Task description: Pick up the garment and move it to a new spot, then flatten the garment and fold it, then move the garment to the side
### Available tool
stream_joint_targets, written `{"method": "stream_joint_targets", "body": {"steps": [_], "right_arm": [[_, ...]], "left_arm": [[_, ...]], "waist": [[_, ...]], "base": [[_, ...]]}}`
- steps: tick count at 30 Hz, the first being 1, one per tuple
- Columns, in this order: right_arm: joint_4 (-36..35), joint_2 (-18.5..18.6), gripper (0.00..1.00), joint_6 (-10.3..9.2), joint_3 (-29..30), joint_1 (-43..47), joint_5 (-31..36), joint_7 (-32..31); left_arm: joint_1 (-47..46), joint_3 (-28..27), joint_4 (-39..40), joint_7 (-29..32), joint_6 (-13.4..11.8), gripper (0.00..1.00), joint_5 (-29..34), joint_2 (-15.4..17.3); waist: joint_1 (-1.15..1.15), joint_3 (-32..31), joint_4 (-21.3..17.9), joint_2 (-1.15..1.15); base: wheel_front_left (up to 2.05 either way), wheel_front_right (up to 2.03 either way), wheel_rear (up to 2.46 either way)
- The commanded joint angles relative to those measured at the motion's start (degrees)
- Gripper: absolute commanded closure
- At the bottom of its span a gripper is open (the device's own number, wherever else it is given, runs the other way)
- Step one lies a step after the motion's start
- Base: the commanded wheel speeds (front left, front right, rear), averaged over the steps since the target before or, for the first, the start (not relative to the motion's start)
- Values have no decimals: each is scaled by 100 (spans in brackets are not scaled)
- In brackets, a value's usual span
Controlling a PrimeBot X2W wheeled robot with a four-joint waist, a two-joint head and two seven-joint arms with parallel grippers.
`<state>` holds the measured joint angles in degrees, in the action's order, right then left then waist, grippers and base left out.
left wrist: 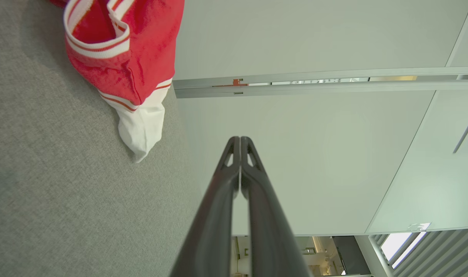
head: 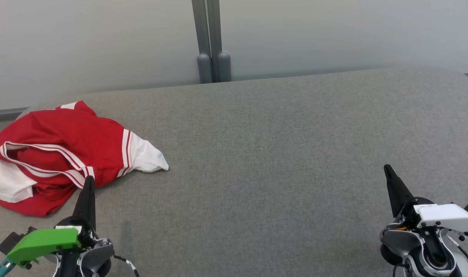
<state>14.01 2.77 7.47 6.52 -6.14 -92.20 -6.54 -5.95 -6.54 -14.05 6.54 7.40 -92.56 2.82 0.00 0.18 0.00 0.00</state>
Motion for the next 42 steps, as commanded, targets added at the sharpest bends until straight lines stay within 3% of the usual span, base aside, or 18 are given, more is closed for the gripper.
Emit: {"method": "stream_joint_targets", "body": {"steps": [1, 42], "right_arm": [[7, 27, 100, 5, -6, -30, -43, -11], [7, 27, 100, 5, -6, -30, -43, -11]], "left_arm": [[-80, -3, 5, 10, 27, 100, 42, 16], [-80, -3, 5, 9, 27, 100, 42, 16]], "waist": [[0, 0, 0, 0], [0, 0, 0, 0]], "base": [[0, 0, 0], [0, 0, 0]]}}
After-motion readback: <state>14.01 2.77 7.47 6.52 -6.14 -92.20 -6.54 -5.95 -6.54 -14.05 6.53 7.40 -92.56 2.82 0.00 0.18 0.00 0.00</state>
